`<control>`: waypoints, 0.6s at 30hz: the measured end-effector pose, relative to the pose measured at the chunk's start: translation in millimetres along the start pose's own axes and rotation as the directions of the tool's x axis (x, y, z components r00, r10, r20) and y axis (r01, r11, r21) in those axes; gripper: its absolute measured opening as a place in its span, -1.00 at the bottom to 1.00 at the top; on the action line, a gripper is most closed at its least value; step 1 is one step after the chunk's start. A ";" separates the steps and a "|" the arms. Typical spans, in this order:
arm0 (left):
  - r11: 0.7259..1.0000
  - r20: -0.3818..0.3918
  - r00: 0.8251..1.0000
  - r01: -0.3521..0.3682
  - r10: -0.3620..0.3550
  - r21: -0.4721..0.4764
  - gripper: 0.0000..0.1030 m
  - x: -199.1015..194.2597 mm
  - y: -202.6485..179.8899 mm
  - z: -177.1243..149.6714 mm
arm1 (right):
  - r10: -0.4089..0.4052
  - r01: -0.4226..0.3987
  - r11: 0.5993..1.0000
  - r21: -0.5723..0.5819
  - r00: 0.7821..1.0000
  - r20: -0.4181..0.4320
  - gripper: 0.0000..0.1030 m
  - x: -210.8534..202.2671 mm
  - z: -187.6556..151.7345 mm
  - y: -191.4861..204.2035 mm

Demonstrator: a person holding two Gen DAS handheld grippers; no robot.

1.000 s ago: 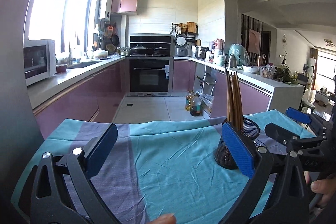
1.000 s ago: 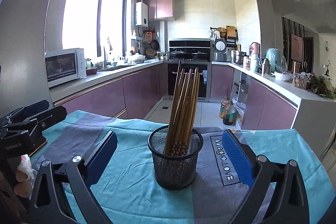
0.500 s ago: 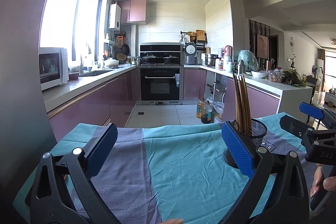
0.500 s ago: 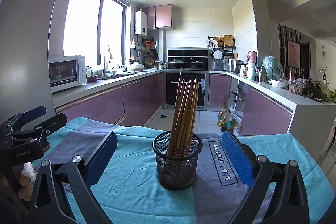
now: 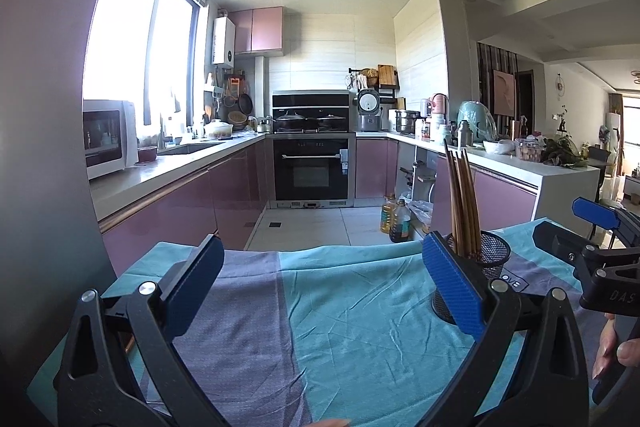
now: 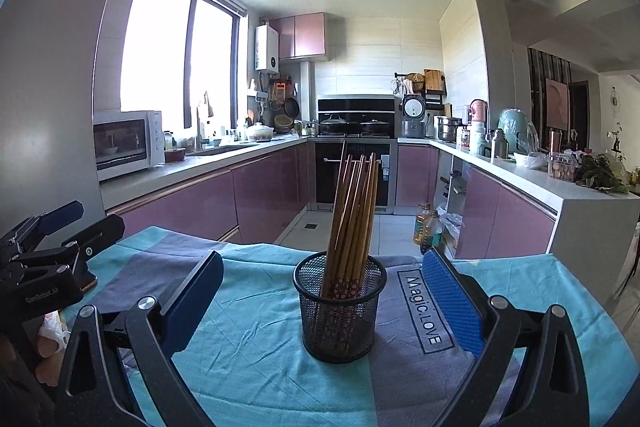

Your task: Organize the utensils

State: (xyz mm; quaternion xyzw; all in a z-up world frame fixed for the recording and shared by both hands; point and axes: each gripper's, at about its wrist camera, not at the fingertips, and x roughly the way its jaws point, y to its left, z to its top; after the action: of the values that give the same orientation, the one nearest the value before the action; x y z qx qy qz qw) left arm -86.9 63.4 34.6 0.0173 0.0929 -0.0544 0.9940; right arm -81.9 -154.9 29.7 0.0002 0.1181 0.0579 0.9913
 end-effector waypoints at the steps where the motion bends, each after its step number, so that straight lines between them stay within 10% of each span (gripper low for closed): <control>1: 1.000 0.001 1.000 0.000 0.000 0.000 0.89 0.0 -1.1 0.6 | -0.001 0.001 1.000 0.000 1.000 0.001 0.87 -0.4 -0.1 -0.1; 18: 1.000 0.010 1.000 0.003 -0.002 -0.009 0.89 -2.1 0.2 0.9 | -0.004 0.004 1.000 0.001 1.000 0.012 0.87 -2.2 -0.3 0.7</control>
State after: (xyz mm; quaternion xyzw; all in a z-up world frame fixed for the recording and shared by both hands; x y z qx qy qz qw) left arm -88.8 63.8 35.8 0.0127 0.0884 -0.0553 0.9945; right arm -84.1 -154.5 29.9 0.0007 0.1124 0.0558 0.9921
